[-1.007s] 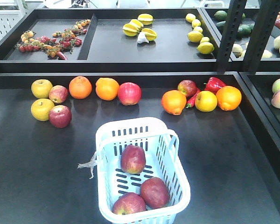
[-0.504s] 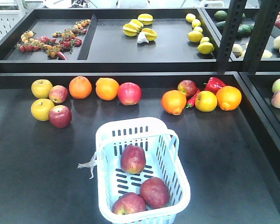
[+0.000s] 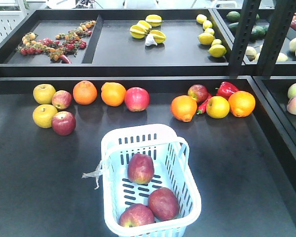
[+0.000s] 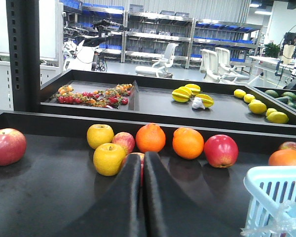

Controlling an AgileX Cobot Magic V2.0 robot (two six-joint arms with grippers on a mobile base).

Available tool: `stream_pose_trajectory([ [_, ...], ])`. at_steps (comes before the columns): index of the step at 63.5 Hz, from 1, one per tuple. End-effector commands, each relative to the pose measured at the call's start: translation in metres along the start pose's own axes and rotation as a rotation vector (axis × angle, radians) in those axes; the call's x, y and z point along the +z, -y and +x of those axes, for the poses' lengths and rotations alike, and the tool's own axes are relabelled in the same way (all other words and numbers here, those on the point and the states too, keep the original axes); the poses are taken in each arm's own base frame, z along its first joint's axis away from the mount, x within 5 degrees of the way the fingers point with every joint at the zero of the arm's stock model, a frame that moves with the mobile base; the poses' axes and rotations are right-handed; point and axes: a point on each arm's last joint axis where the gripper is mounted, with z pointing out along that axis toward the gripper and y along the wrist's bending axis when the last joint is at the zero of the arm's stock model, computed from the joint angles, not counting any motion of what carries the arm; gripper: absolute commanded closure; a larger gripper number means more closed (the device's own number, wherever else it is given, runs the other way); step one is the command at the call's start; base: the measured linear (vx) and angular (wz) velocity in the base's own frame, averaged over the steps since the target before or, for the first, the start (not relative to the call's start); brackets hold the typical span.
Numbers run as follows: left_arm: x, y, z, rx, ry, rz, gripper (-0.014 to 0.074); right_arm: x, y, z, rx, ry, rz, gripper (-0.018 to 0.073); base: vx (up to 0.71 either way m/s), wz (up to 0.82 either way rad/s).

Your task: Pick three apples into basket with both arms

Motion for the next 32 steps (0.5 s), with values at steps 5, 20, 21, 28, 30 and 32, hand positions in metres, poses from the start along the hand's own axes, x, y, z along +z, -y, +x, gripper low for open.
stream_pose_trajectory([
  [5,-0.0009,0.0007,0.0000,-0.006,0.070,0.019,0.0603,-0.0058,0.0017,-0.0120,-0.010,0.081,0.011,0.0568,0.00,0.00],
  [20,-0.0050,0.0010,-0.0023,-0.006,0.114,0.025,0.0603,-0.0058,0.0017,-0.0119,-0.010,0.080,0.011,0.0568,0.00,0.00],
  [21,-0.0050,0.0010,-0.0023,-0.006,0.114,0.025,0.0603,-0.0058,0.0017,-0.0119,-0.010,0.080,0.011,0.0568,0.00,0.00],
  [28,-0.0050,0.0010,-0.0022,-0.006,0.113,0.024,0.0603,-0.0058,0.0017,-0.0121,-0.010,0.083,0.011,0.0568,0.00,0.00],
  [30,-0.0050,0.0010,-0.0025,-0.006,0.113,0.024,0.0603,-0.0058,0.0017,-0.0120,-0.010,0.081,0.011,0.0568,0.00,0.00],
  [32,-0.0049,0.0010,-0.0025,-0.006,0.113,0.025,0.0603,-0.0058,0.0017,-0.0120,-0.010,0.081,0.011,0.0568,0.00,0.00],
])
